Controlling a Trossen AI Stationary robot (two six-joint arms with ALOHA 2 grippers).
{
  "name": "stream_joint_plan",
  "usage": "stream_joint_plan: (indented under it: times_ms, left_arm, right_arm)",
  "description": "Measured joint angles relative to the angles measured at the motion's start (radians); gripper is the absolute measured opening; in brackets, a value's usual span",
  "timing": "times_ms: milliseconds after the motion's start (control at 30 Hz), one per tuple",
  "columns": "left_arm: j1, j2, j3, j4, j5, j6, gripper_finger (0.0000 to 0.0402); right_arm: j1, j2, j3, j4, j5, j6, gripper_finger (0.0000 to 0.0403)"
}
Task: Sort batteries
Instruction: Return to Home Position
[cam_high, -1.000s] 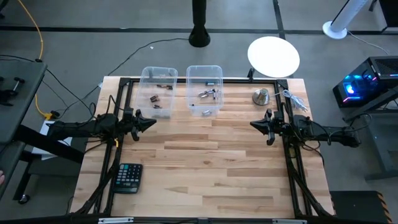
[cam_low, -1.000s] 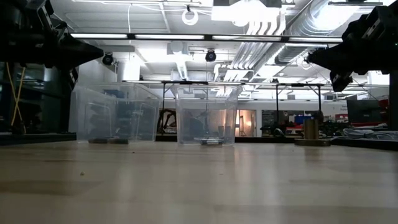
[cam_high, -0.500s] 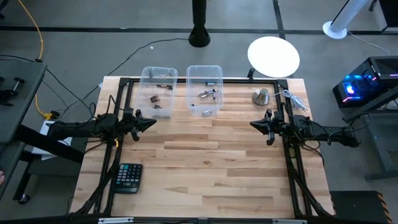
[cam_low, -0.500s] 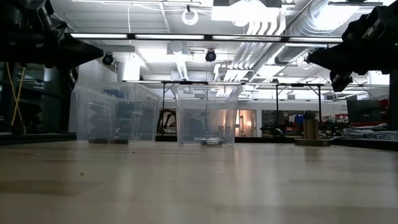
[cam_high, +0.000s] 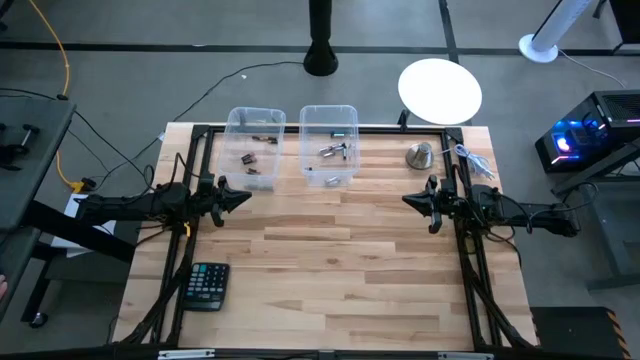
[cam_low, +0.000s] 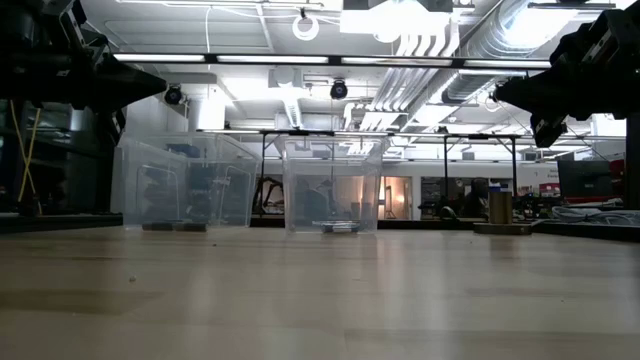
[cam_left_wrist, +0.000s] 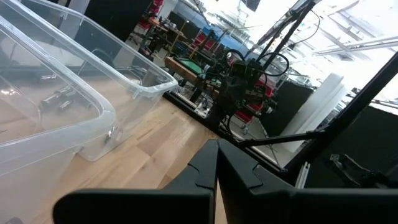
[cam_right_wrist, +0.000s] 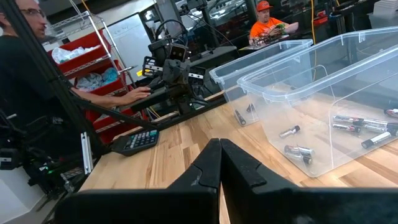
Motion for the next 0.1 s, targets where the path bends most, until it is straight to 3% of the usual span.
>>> stream_joint_plan:
  times_ms: [100]
  left_arm:
    - [0.0, 0.0, 0.0, 0.0, 0.0, 0.0, 0.0]
  right_arm:
    - [0.0, 0.0, 0.0, 0.0, 0.0, 0.0, 0.0]
